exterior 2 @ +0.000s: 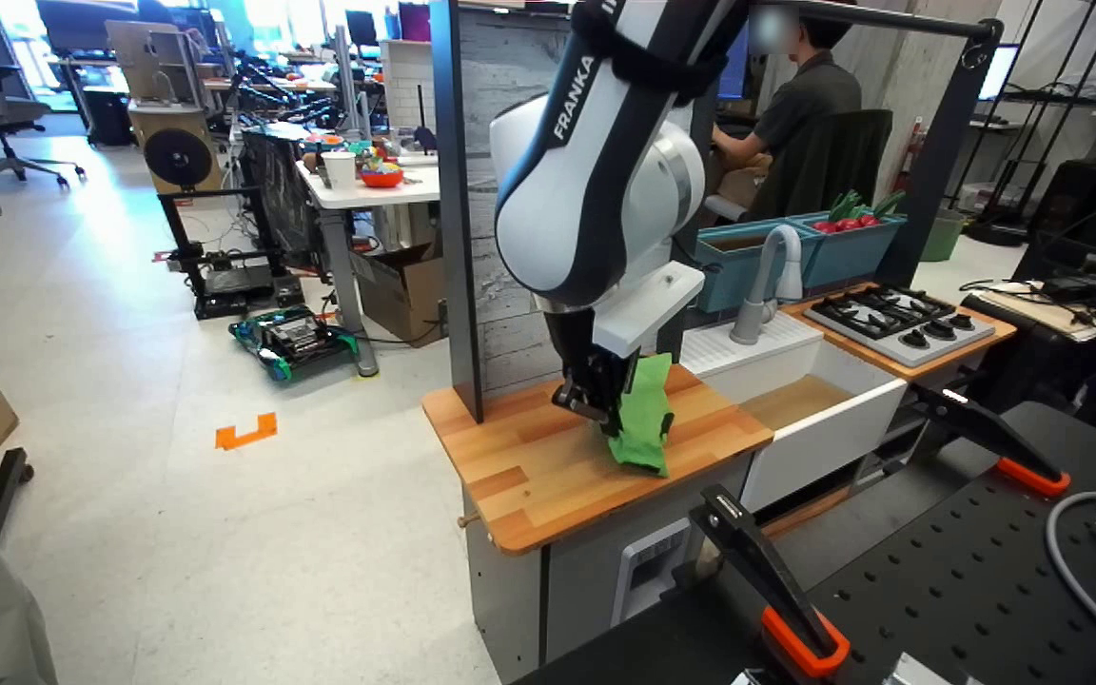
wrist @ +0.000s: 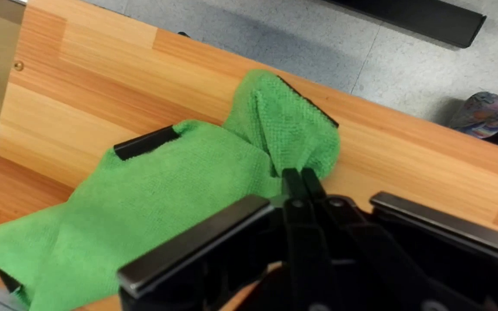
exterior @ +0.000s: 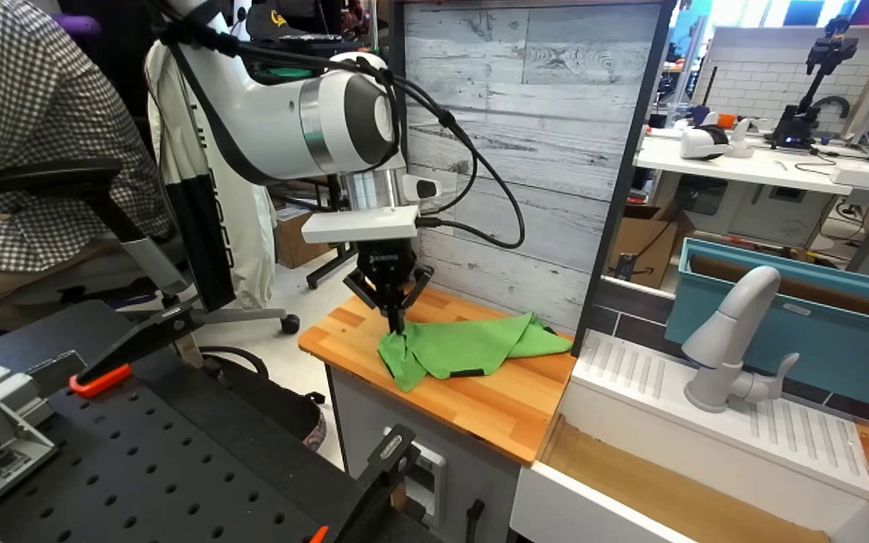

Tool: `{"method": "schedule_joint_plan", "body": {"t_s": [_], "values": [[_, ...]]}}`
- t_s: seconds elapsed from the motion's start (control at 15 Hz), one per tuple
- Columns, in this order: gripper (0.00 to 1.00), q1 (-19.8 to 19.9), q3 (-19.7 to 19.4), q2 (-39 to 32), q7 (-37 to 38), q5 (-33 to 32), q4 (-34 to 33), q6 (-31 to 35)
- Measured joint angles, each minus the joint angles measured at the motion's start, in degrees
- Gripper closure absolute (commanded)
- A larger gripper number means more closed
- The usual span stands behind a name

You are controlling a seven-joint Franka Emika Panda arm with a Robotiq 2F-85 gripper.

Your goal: Fold the green towel from left to right then bottom to top

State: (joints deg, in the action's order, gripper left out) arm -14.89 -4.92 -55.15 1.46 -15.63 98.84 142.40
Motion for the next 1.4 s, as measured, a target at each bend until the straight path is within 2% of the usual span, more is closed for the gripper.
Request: {"method": "schedule_joint_plan", "body": {"t_s": [0.33,0.8,1.4], "values": [[0.99,1.17,-0.79,4.21,1.14,0.05,1.11,0.00],[0.99,7.01,-1.19,8.79,2.13,0.37,2.15,0.00],[0.99,13.33,-1.40,7.82,2.12,2.81,-1.92,-0.75]]}}
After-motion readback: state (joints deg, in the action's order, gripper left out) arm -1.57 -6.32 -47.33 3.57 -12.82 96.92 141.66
